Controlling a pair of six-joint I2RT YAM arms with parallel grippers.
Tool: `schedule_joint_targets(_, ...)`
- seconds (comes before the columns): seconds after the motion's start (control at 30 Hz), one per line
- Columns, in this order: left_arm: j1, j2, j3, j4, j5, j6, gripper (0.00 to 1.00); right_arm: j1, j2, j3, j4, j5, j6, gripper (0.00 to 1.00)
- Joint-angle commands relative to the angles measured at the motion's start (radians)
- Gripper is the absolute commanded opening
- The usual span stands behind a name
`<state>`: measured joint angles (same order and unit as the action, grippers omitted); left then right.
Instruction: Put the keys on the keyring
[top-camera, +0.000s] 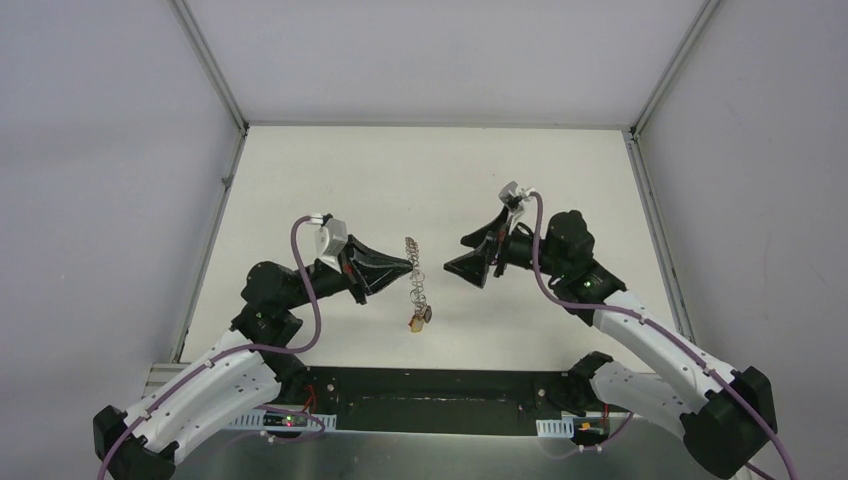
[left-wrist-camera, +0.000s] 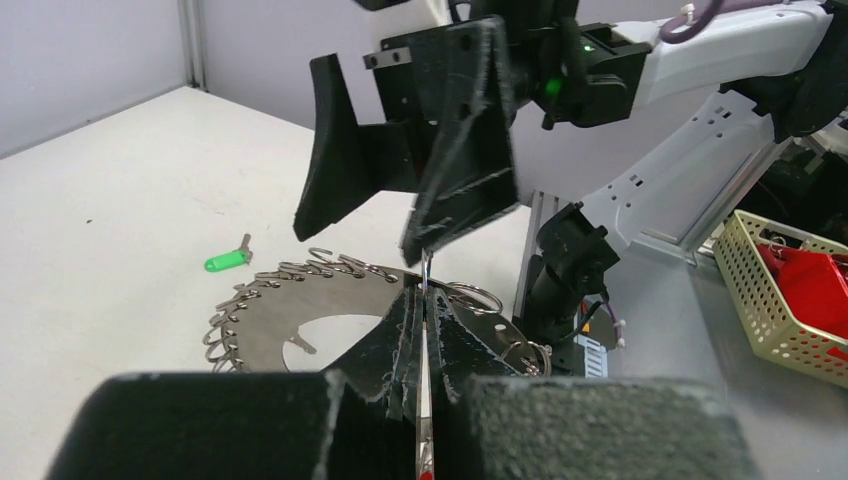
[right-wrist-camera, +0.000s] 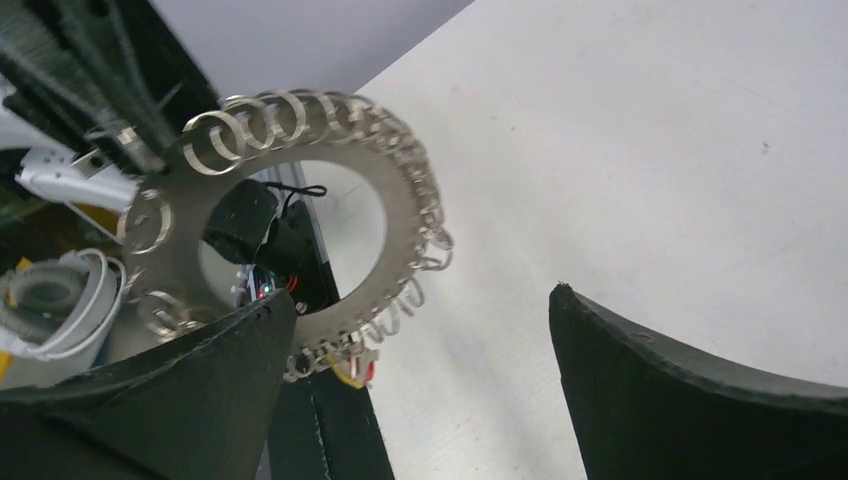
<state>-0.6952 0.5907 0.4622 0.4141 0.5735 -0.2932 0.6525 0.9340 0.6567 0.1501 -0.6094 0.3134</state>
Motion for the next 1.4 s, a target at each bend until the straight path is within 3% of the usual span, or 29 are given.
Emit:
schedule_joint_targets(0.0,-0.009,-0.028,0.02,0.068,-0.031,0.006,0.0,-0.082,0.054,0.035,0.015,0.008,0.148,1.0)
schedule_joint_targets(0.13,-0.009,-0.036,0.033,0.043,-0.032,0.004,0.0,-0.151,0.14,0.111,-0.208,0.111,0.155,0.97)
schedule_joint_targets(0.37,-0.009,-0.038,0.036,0.025,-0.031,-0.012,0.0,-0.222,0.285,0.156,-0.399,0.336,0.154,0.94)
schedule_joint_targets(0.5,-0.009,-0.049,0.041,0.003,-0.029,-0.021,0.0,-0.269,0.388,0.203,-0.506,0.317,0.139,0.93)
schedule_joint_targets(0.77,-0.009,-0.071,0.038,-0.032,-0.02,-0.031,0.0,-0.356,0.528,0.229,-0.5,0.228,0.177,0.88)
schedule_joint_targets(1.0,-0.009,-0.062,0.043,-0.041,-0.017,-0.037,0.0,-0.439,0.602,0.277,-0.518,0.274,0.162,0.76)
schedule_joint_targets(1.37,-0.009,-0.013,0.069,-0.043,0.045,-0.047,0.0,-0.45,0.837,0.568,-0.715,0.4,0.052,0.52)
